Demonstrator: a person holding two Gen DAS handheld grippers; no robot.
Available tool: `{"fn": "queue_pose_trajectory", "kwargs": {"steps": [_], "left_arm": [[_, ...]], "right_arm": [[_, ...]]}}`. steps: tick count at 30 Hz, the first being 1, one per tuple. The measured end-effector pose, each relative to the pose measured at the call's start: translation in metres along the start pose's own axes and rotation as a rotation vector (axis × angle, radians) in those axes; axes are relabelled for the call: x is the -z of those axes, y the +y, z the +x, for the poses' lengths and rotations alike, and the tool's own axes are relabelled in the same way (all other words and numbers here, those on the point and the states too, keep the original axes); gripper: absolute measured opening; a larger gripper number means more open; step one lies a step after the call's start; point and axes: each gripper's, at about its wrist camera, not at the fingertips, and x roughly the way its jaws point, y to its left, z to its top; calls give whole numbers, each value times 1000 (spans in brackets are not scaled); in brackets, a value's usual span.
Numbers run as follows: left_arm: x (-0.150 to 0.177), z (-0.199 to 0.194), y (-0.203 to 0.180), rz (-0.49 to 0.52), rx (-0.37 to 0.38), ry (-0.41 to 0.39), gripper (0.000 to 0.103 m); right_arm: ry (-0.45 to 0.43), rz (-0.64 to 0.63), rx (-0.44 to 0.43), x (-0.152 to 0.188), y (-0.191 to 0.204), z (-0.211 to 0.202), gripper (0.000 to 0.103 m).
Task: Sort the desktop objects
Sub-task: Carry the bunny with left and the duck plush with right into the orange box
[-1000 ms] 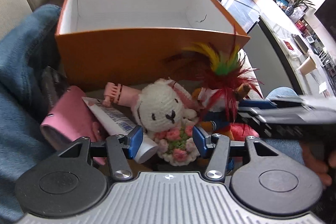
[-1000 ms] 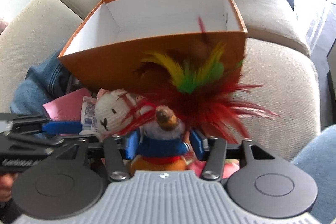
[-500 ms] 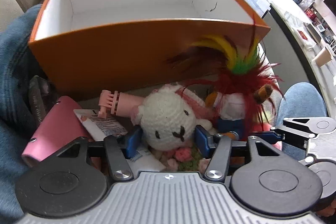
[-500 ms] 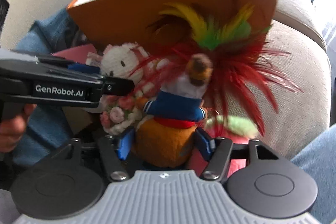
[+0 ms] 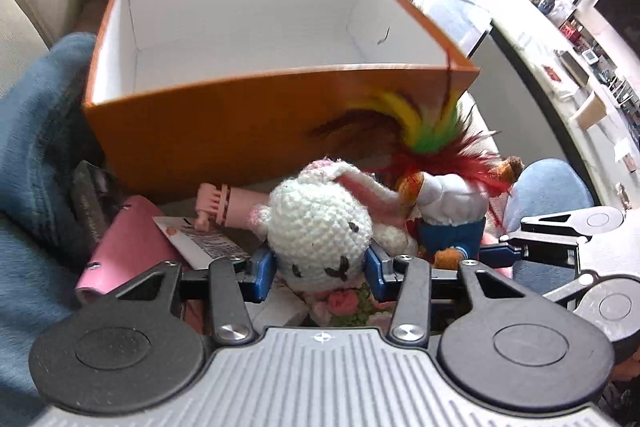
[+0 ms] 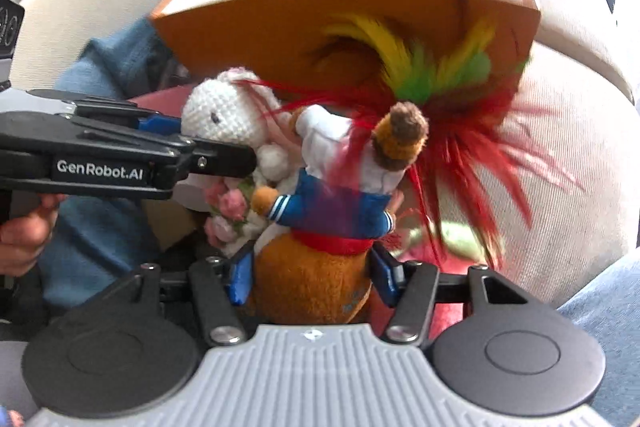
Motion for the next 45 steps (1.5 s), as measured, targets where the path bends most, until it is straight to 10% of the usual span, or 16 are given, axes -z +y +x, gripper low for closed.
{"fn": "queue_pose_trajectory", "kwargs": {"steps": [22,31,45], "left_arm": [[-101,-73,5,112,-141,-288,52],[-141,-18,27,140,-203,-161,52],[-160,56,35,274,-339,38,53]], "right_arm": [[-319,-114,-54,-123,11,-77,60],[-247,-95,10,-192,-9,-2,60],[-16,-134,39,-212,-34,83,60]]}}
